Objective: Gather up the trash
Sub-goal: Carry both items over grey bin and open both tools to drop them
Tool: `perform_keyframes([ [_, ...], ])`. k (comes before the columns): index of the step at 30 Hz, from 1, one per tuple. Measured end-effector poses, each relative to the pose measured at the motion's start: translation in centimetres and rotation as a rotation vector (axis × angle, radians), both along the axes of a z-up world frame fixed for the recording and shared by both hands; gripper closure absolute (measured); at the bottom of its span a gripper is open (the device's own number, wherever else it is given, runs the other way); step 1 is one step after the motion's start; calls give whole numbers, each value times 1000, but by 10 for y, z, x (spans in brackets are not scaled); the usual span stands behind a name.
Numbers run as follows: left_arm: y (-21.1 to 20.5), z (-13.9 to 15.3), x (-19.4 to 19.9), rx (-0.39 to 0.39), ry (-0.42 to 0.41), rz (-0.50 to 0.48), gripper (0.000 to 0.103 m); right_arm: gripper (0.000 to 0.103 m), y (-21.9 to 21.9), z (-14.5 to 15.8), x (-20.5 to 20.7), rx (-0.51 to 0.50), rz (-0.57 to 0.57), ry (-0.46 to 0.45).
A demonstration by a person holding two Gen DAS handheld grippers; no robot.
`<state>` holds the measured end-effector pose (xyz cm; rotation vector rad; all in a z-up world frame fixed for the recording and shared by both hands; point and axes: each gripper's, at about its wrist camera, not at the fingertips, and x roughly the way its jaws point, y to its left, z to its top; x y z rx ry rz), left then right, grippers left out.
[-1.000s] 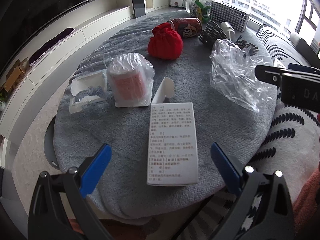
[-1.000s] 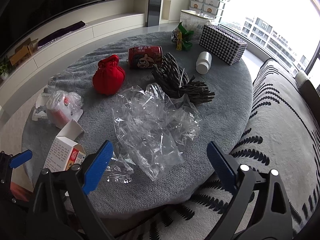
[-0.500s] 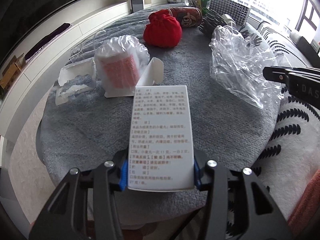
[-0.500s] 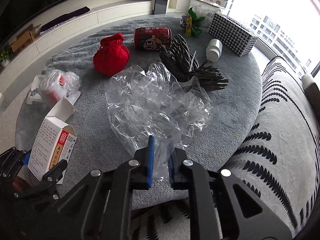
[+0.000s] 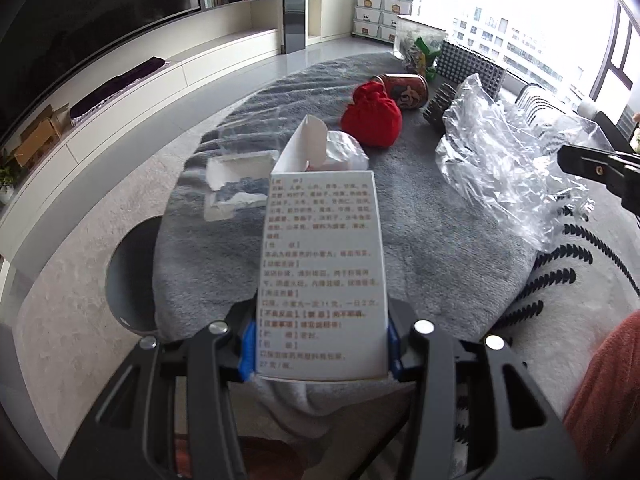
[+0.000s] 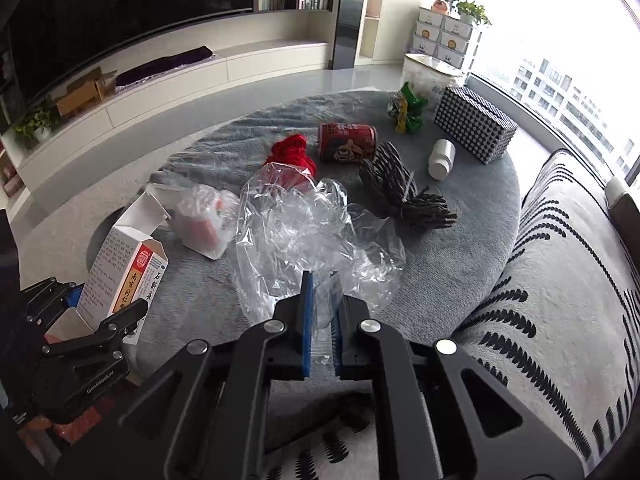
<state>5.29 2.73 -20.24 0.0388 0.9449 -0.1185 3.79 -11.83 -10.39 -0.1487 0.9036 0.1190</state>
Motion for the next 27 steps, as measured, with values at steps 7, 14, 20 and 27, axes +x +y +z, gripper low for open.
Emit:
perform_keyframes([
  [7,98,36,-25,20,-35,171,55,96,84,36,-8,81,208,-17],
  [14,202,52,-46,71,-57,347,55,96,201,40,17,157,433,13],
  [20,266,49,-52,47,-33,446,55,96,296,7,43,124,524,73],
  [27,286,34,-41,31,-7,458,55,88,353,-40,75,60,532,169],
])
